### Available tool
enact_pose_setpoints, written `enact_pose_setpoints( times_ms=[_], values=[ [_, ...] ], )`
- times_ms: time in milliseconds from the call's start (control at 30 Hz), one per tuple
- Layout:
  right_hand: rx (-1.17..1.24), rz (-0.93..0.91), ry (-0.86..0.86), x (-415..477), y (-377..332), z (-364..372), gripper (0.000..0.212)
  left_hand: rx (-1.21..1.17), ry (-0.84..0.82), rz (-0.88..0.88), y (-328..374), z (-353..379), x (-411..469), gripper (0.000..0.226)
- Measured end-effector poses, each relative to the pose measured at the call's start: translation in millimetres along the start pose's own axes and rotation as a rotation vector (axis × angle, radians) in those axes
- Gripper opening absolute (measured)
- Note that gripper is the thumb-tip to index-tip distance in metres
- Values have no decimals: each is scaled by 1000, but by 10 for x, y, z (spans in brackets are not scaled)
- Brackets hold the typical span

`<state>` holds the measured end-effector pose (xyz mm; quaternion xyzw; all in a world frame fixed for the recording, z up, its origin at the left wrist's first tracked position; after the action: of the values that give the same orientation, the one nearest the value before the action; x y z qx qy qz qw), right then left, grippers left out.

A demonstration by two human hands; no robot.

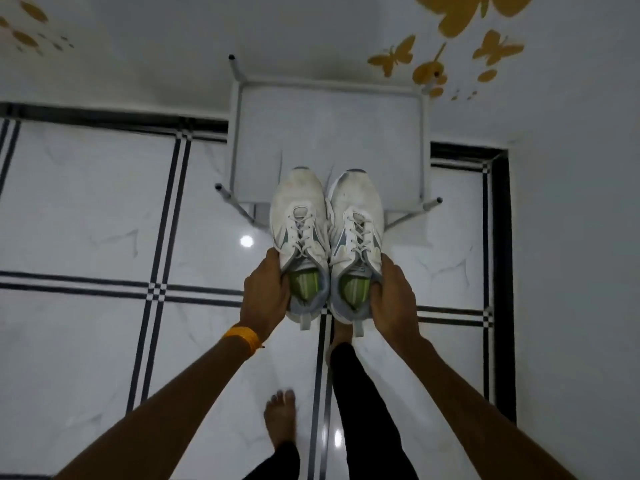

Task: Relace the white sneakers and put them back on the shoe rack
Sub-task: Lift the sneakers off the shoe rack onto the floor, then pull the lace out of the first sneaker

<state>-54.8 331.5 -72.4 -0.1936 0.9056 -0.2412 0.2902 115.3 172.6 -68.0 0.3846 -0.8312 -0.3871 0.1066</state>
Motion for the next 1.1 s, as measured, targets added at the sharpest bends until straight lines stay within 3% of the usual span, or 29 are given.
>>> enact_pose_setpoints(
  times_ms=[367, 667, 867, 1000, 1033, 1100],
  values=[
    [-57, 42, -2, -348, 1877, 1592, 40, -64, -96, -36, -1534, 1701, -1175, 23],
    [-87, 17, 1, 313, 3053, 2920, 38, 44, -130, 86, -2881, 3062, -1074, 15],
    [-107, -49, 58, 649, 3240, 3141, 26, 10, 18, 195, -3164, 3278, -907, 26],
    [-423, -12, -45, 793, 3045, 2970, 47, -128, 18, 163, -3198, 3225, -898, 26],
    [-484, -29, 31, 777, 2950, 2847, 52, -138, 57, 163, -3211, 3168, -917, 31],
    [-377, -202, 196, 643, 2635, 2714, 44, -70, 181, 232, -3203, 3021, -935, 36]
  ],
)
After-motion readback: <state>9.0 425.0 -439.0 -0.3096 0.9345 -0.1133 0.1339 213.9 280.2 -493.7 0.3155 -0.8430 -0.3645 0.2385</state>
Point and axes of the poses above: each hand's wrist, its own x-axis towards the middle knuckle, its own z-axis out of the palm, y = z × x, the point moved 6 cm from there along x, towards the middle knuckle, and after that the axes turned 12 degrees about z, right-handed, at the moved point
